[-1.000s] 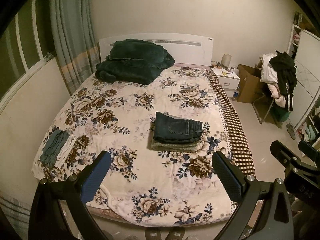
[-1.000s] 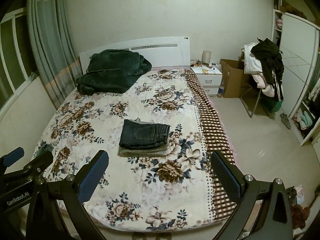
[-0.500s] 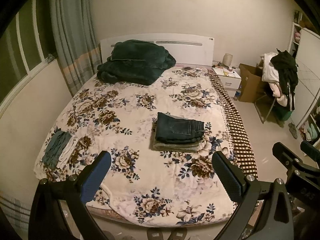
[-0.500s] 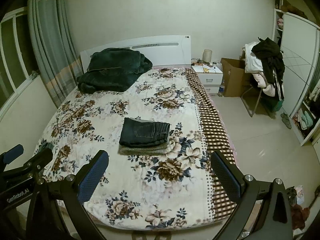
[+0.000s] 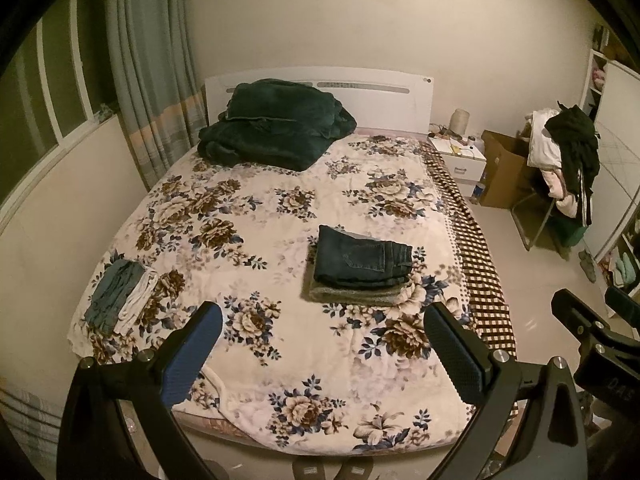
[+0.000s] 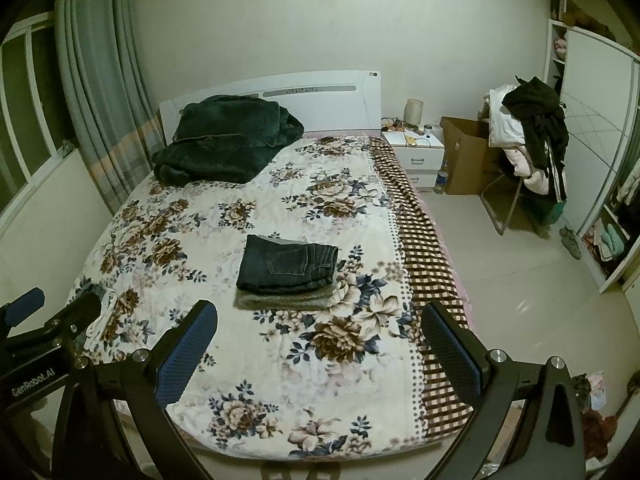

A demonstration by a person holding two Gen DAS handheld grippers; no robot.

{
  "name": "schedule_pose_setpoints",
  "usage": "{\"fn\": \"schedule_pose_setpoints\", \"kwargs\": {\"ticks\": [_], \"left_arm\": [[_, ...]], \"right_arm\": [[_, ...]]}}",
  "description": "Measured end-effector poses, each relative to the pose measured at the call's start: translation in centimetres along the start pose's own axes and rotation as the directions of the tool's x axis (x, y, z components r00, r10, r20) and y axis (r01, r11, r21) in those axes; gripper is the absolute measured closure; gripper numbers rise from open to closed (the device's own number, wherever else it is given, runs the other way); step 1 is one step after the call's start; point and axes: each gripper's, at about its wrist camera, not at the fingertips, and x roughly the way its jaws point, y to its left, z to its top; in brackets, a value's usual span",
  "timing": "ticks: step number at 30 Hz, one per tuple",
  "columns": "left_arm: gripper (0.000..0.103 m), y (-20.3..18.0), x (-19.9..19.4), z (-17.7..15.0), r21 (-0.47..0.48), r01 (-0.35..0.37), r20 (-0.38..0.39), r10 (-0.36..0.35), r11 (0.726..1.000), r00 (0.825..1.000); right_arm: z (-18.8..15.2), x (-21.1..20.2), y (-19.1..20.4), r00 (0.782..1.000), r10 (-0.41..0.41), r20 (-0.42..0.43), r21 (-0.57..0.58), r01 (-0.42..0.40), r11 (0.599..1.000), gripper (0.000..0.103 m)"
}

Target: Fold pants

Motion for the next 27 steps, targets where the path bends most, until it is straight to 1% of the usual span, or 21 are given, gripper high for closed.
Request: {"fn": "schedule_pose_setpoints", "kwargs": {"ticks": [22, 27], "left_arm": [[0.0, 0.49, 0.09, 0.17, -0.008, -0.015, -0.002, 0.015, 1.0, 1.0], [0.0, 0.73, 0.01, 0.18, -0.004, -0.024, 0.015, 0.024, 1.0, 1.0]], "right_arm": [[0.49, 0.34, 0.06, 1.0, 0.001, -0.002, -0.006, -0.001, 1.0, 0.0], [0.57, 0.47, 0.11, 1.0, 0.005, -0.005, -0.004, -0.005, 1.0, 0.0]]}}
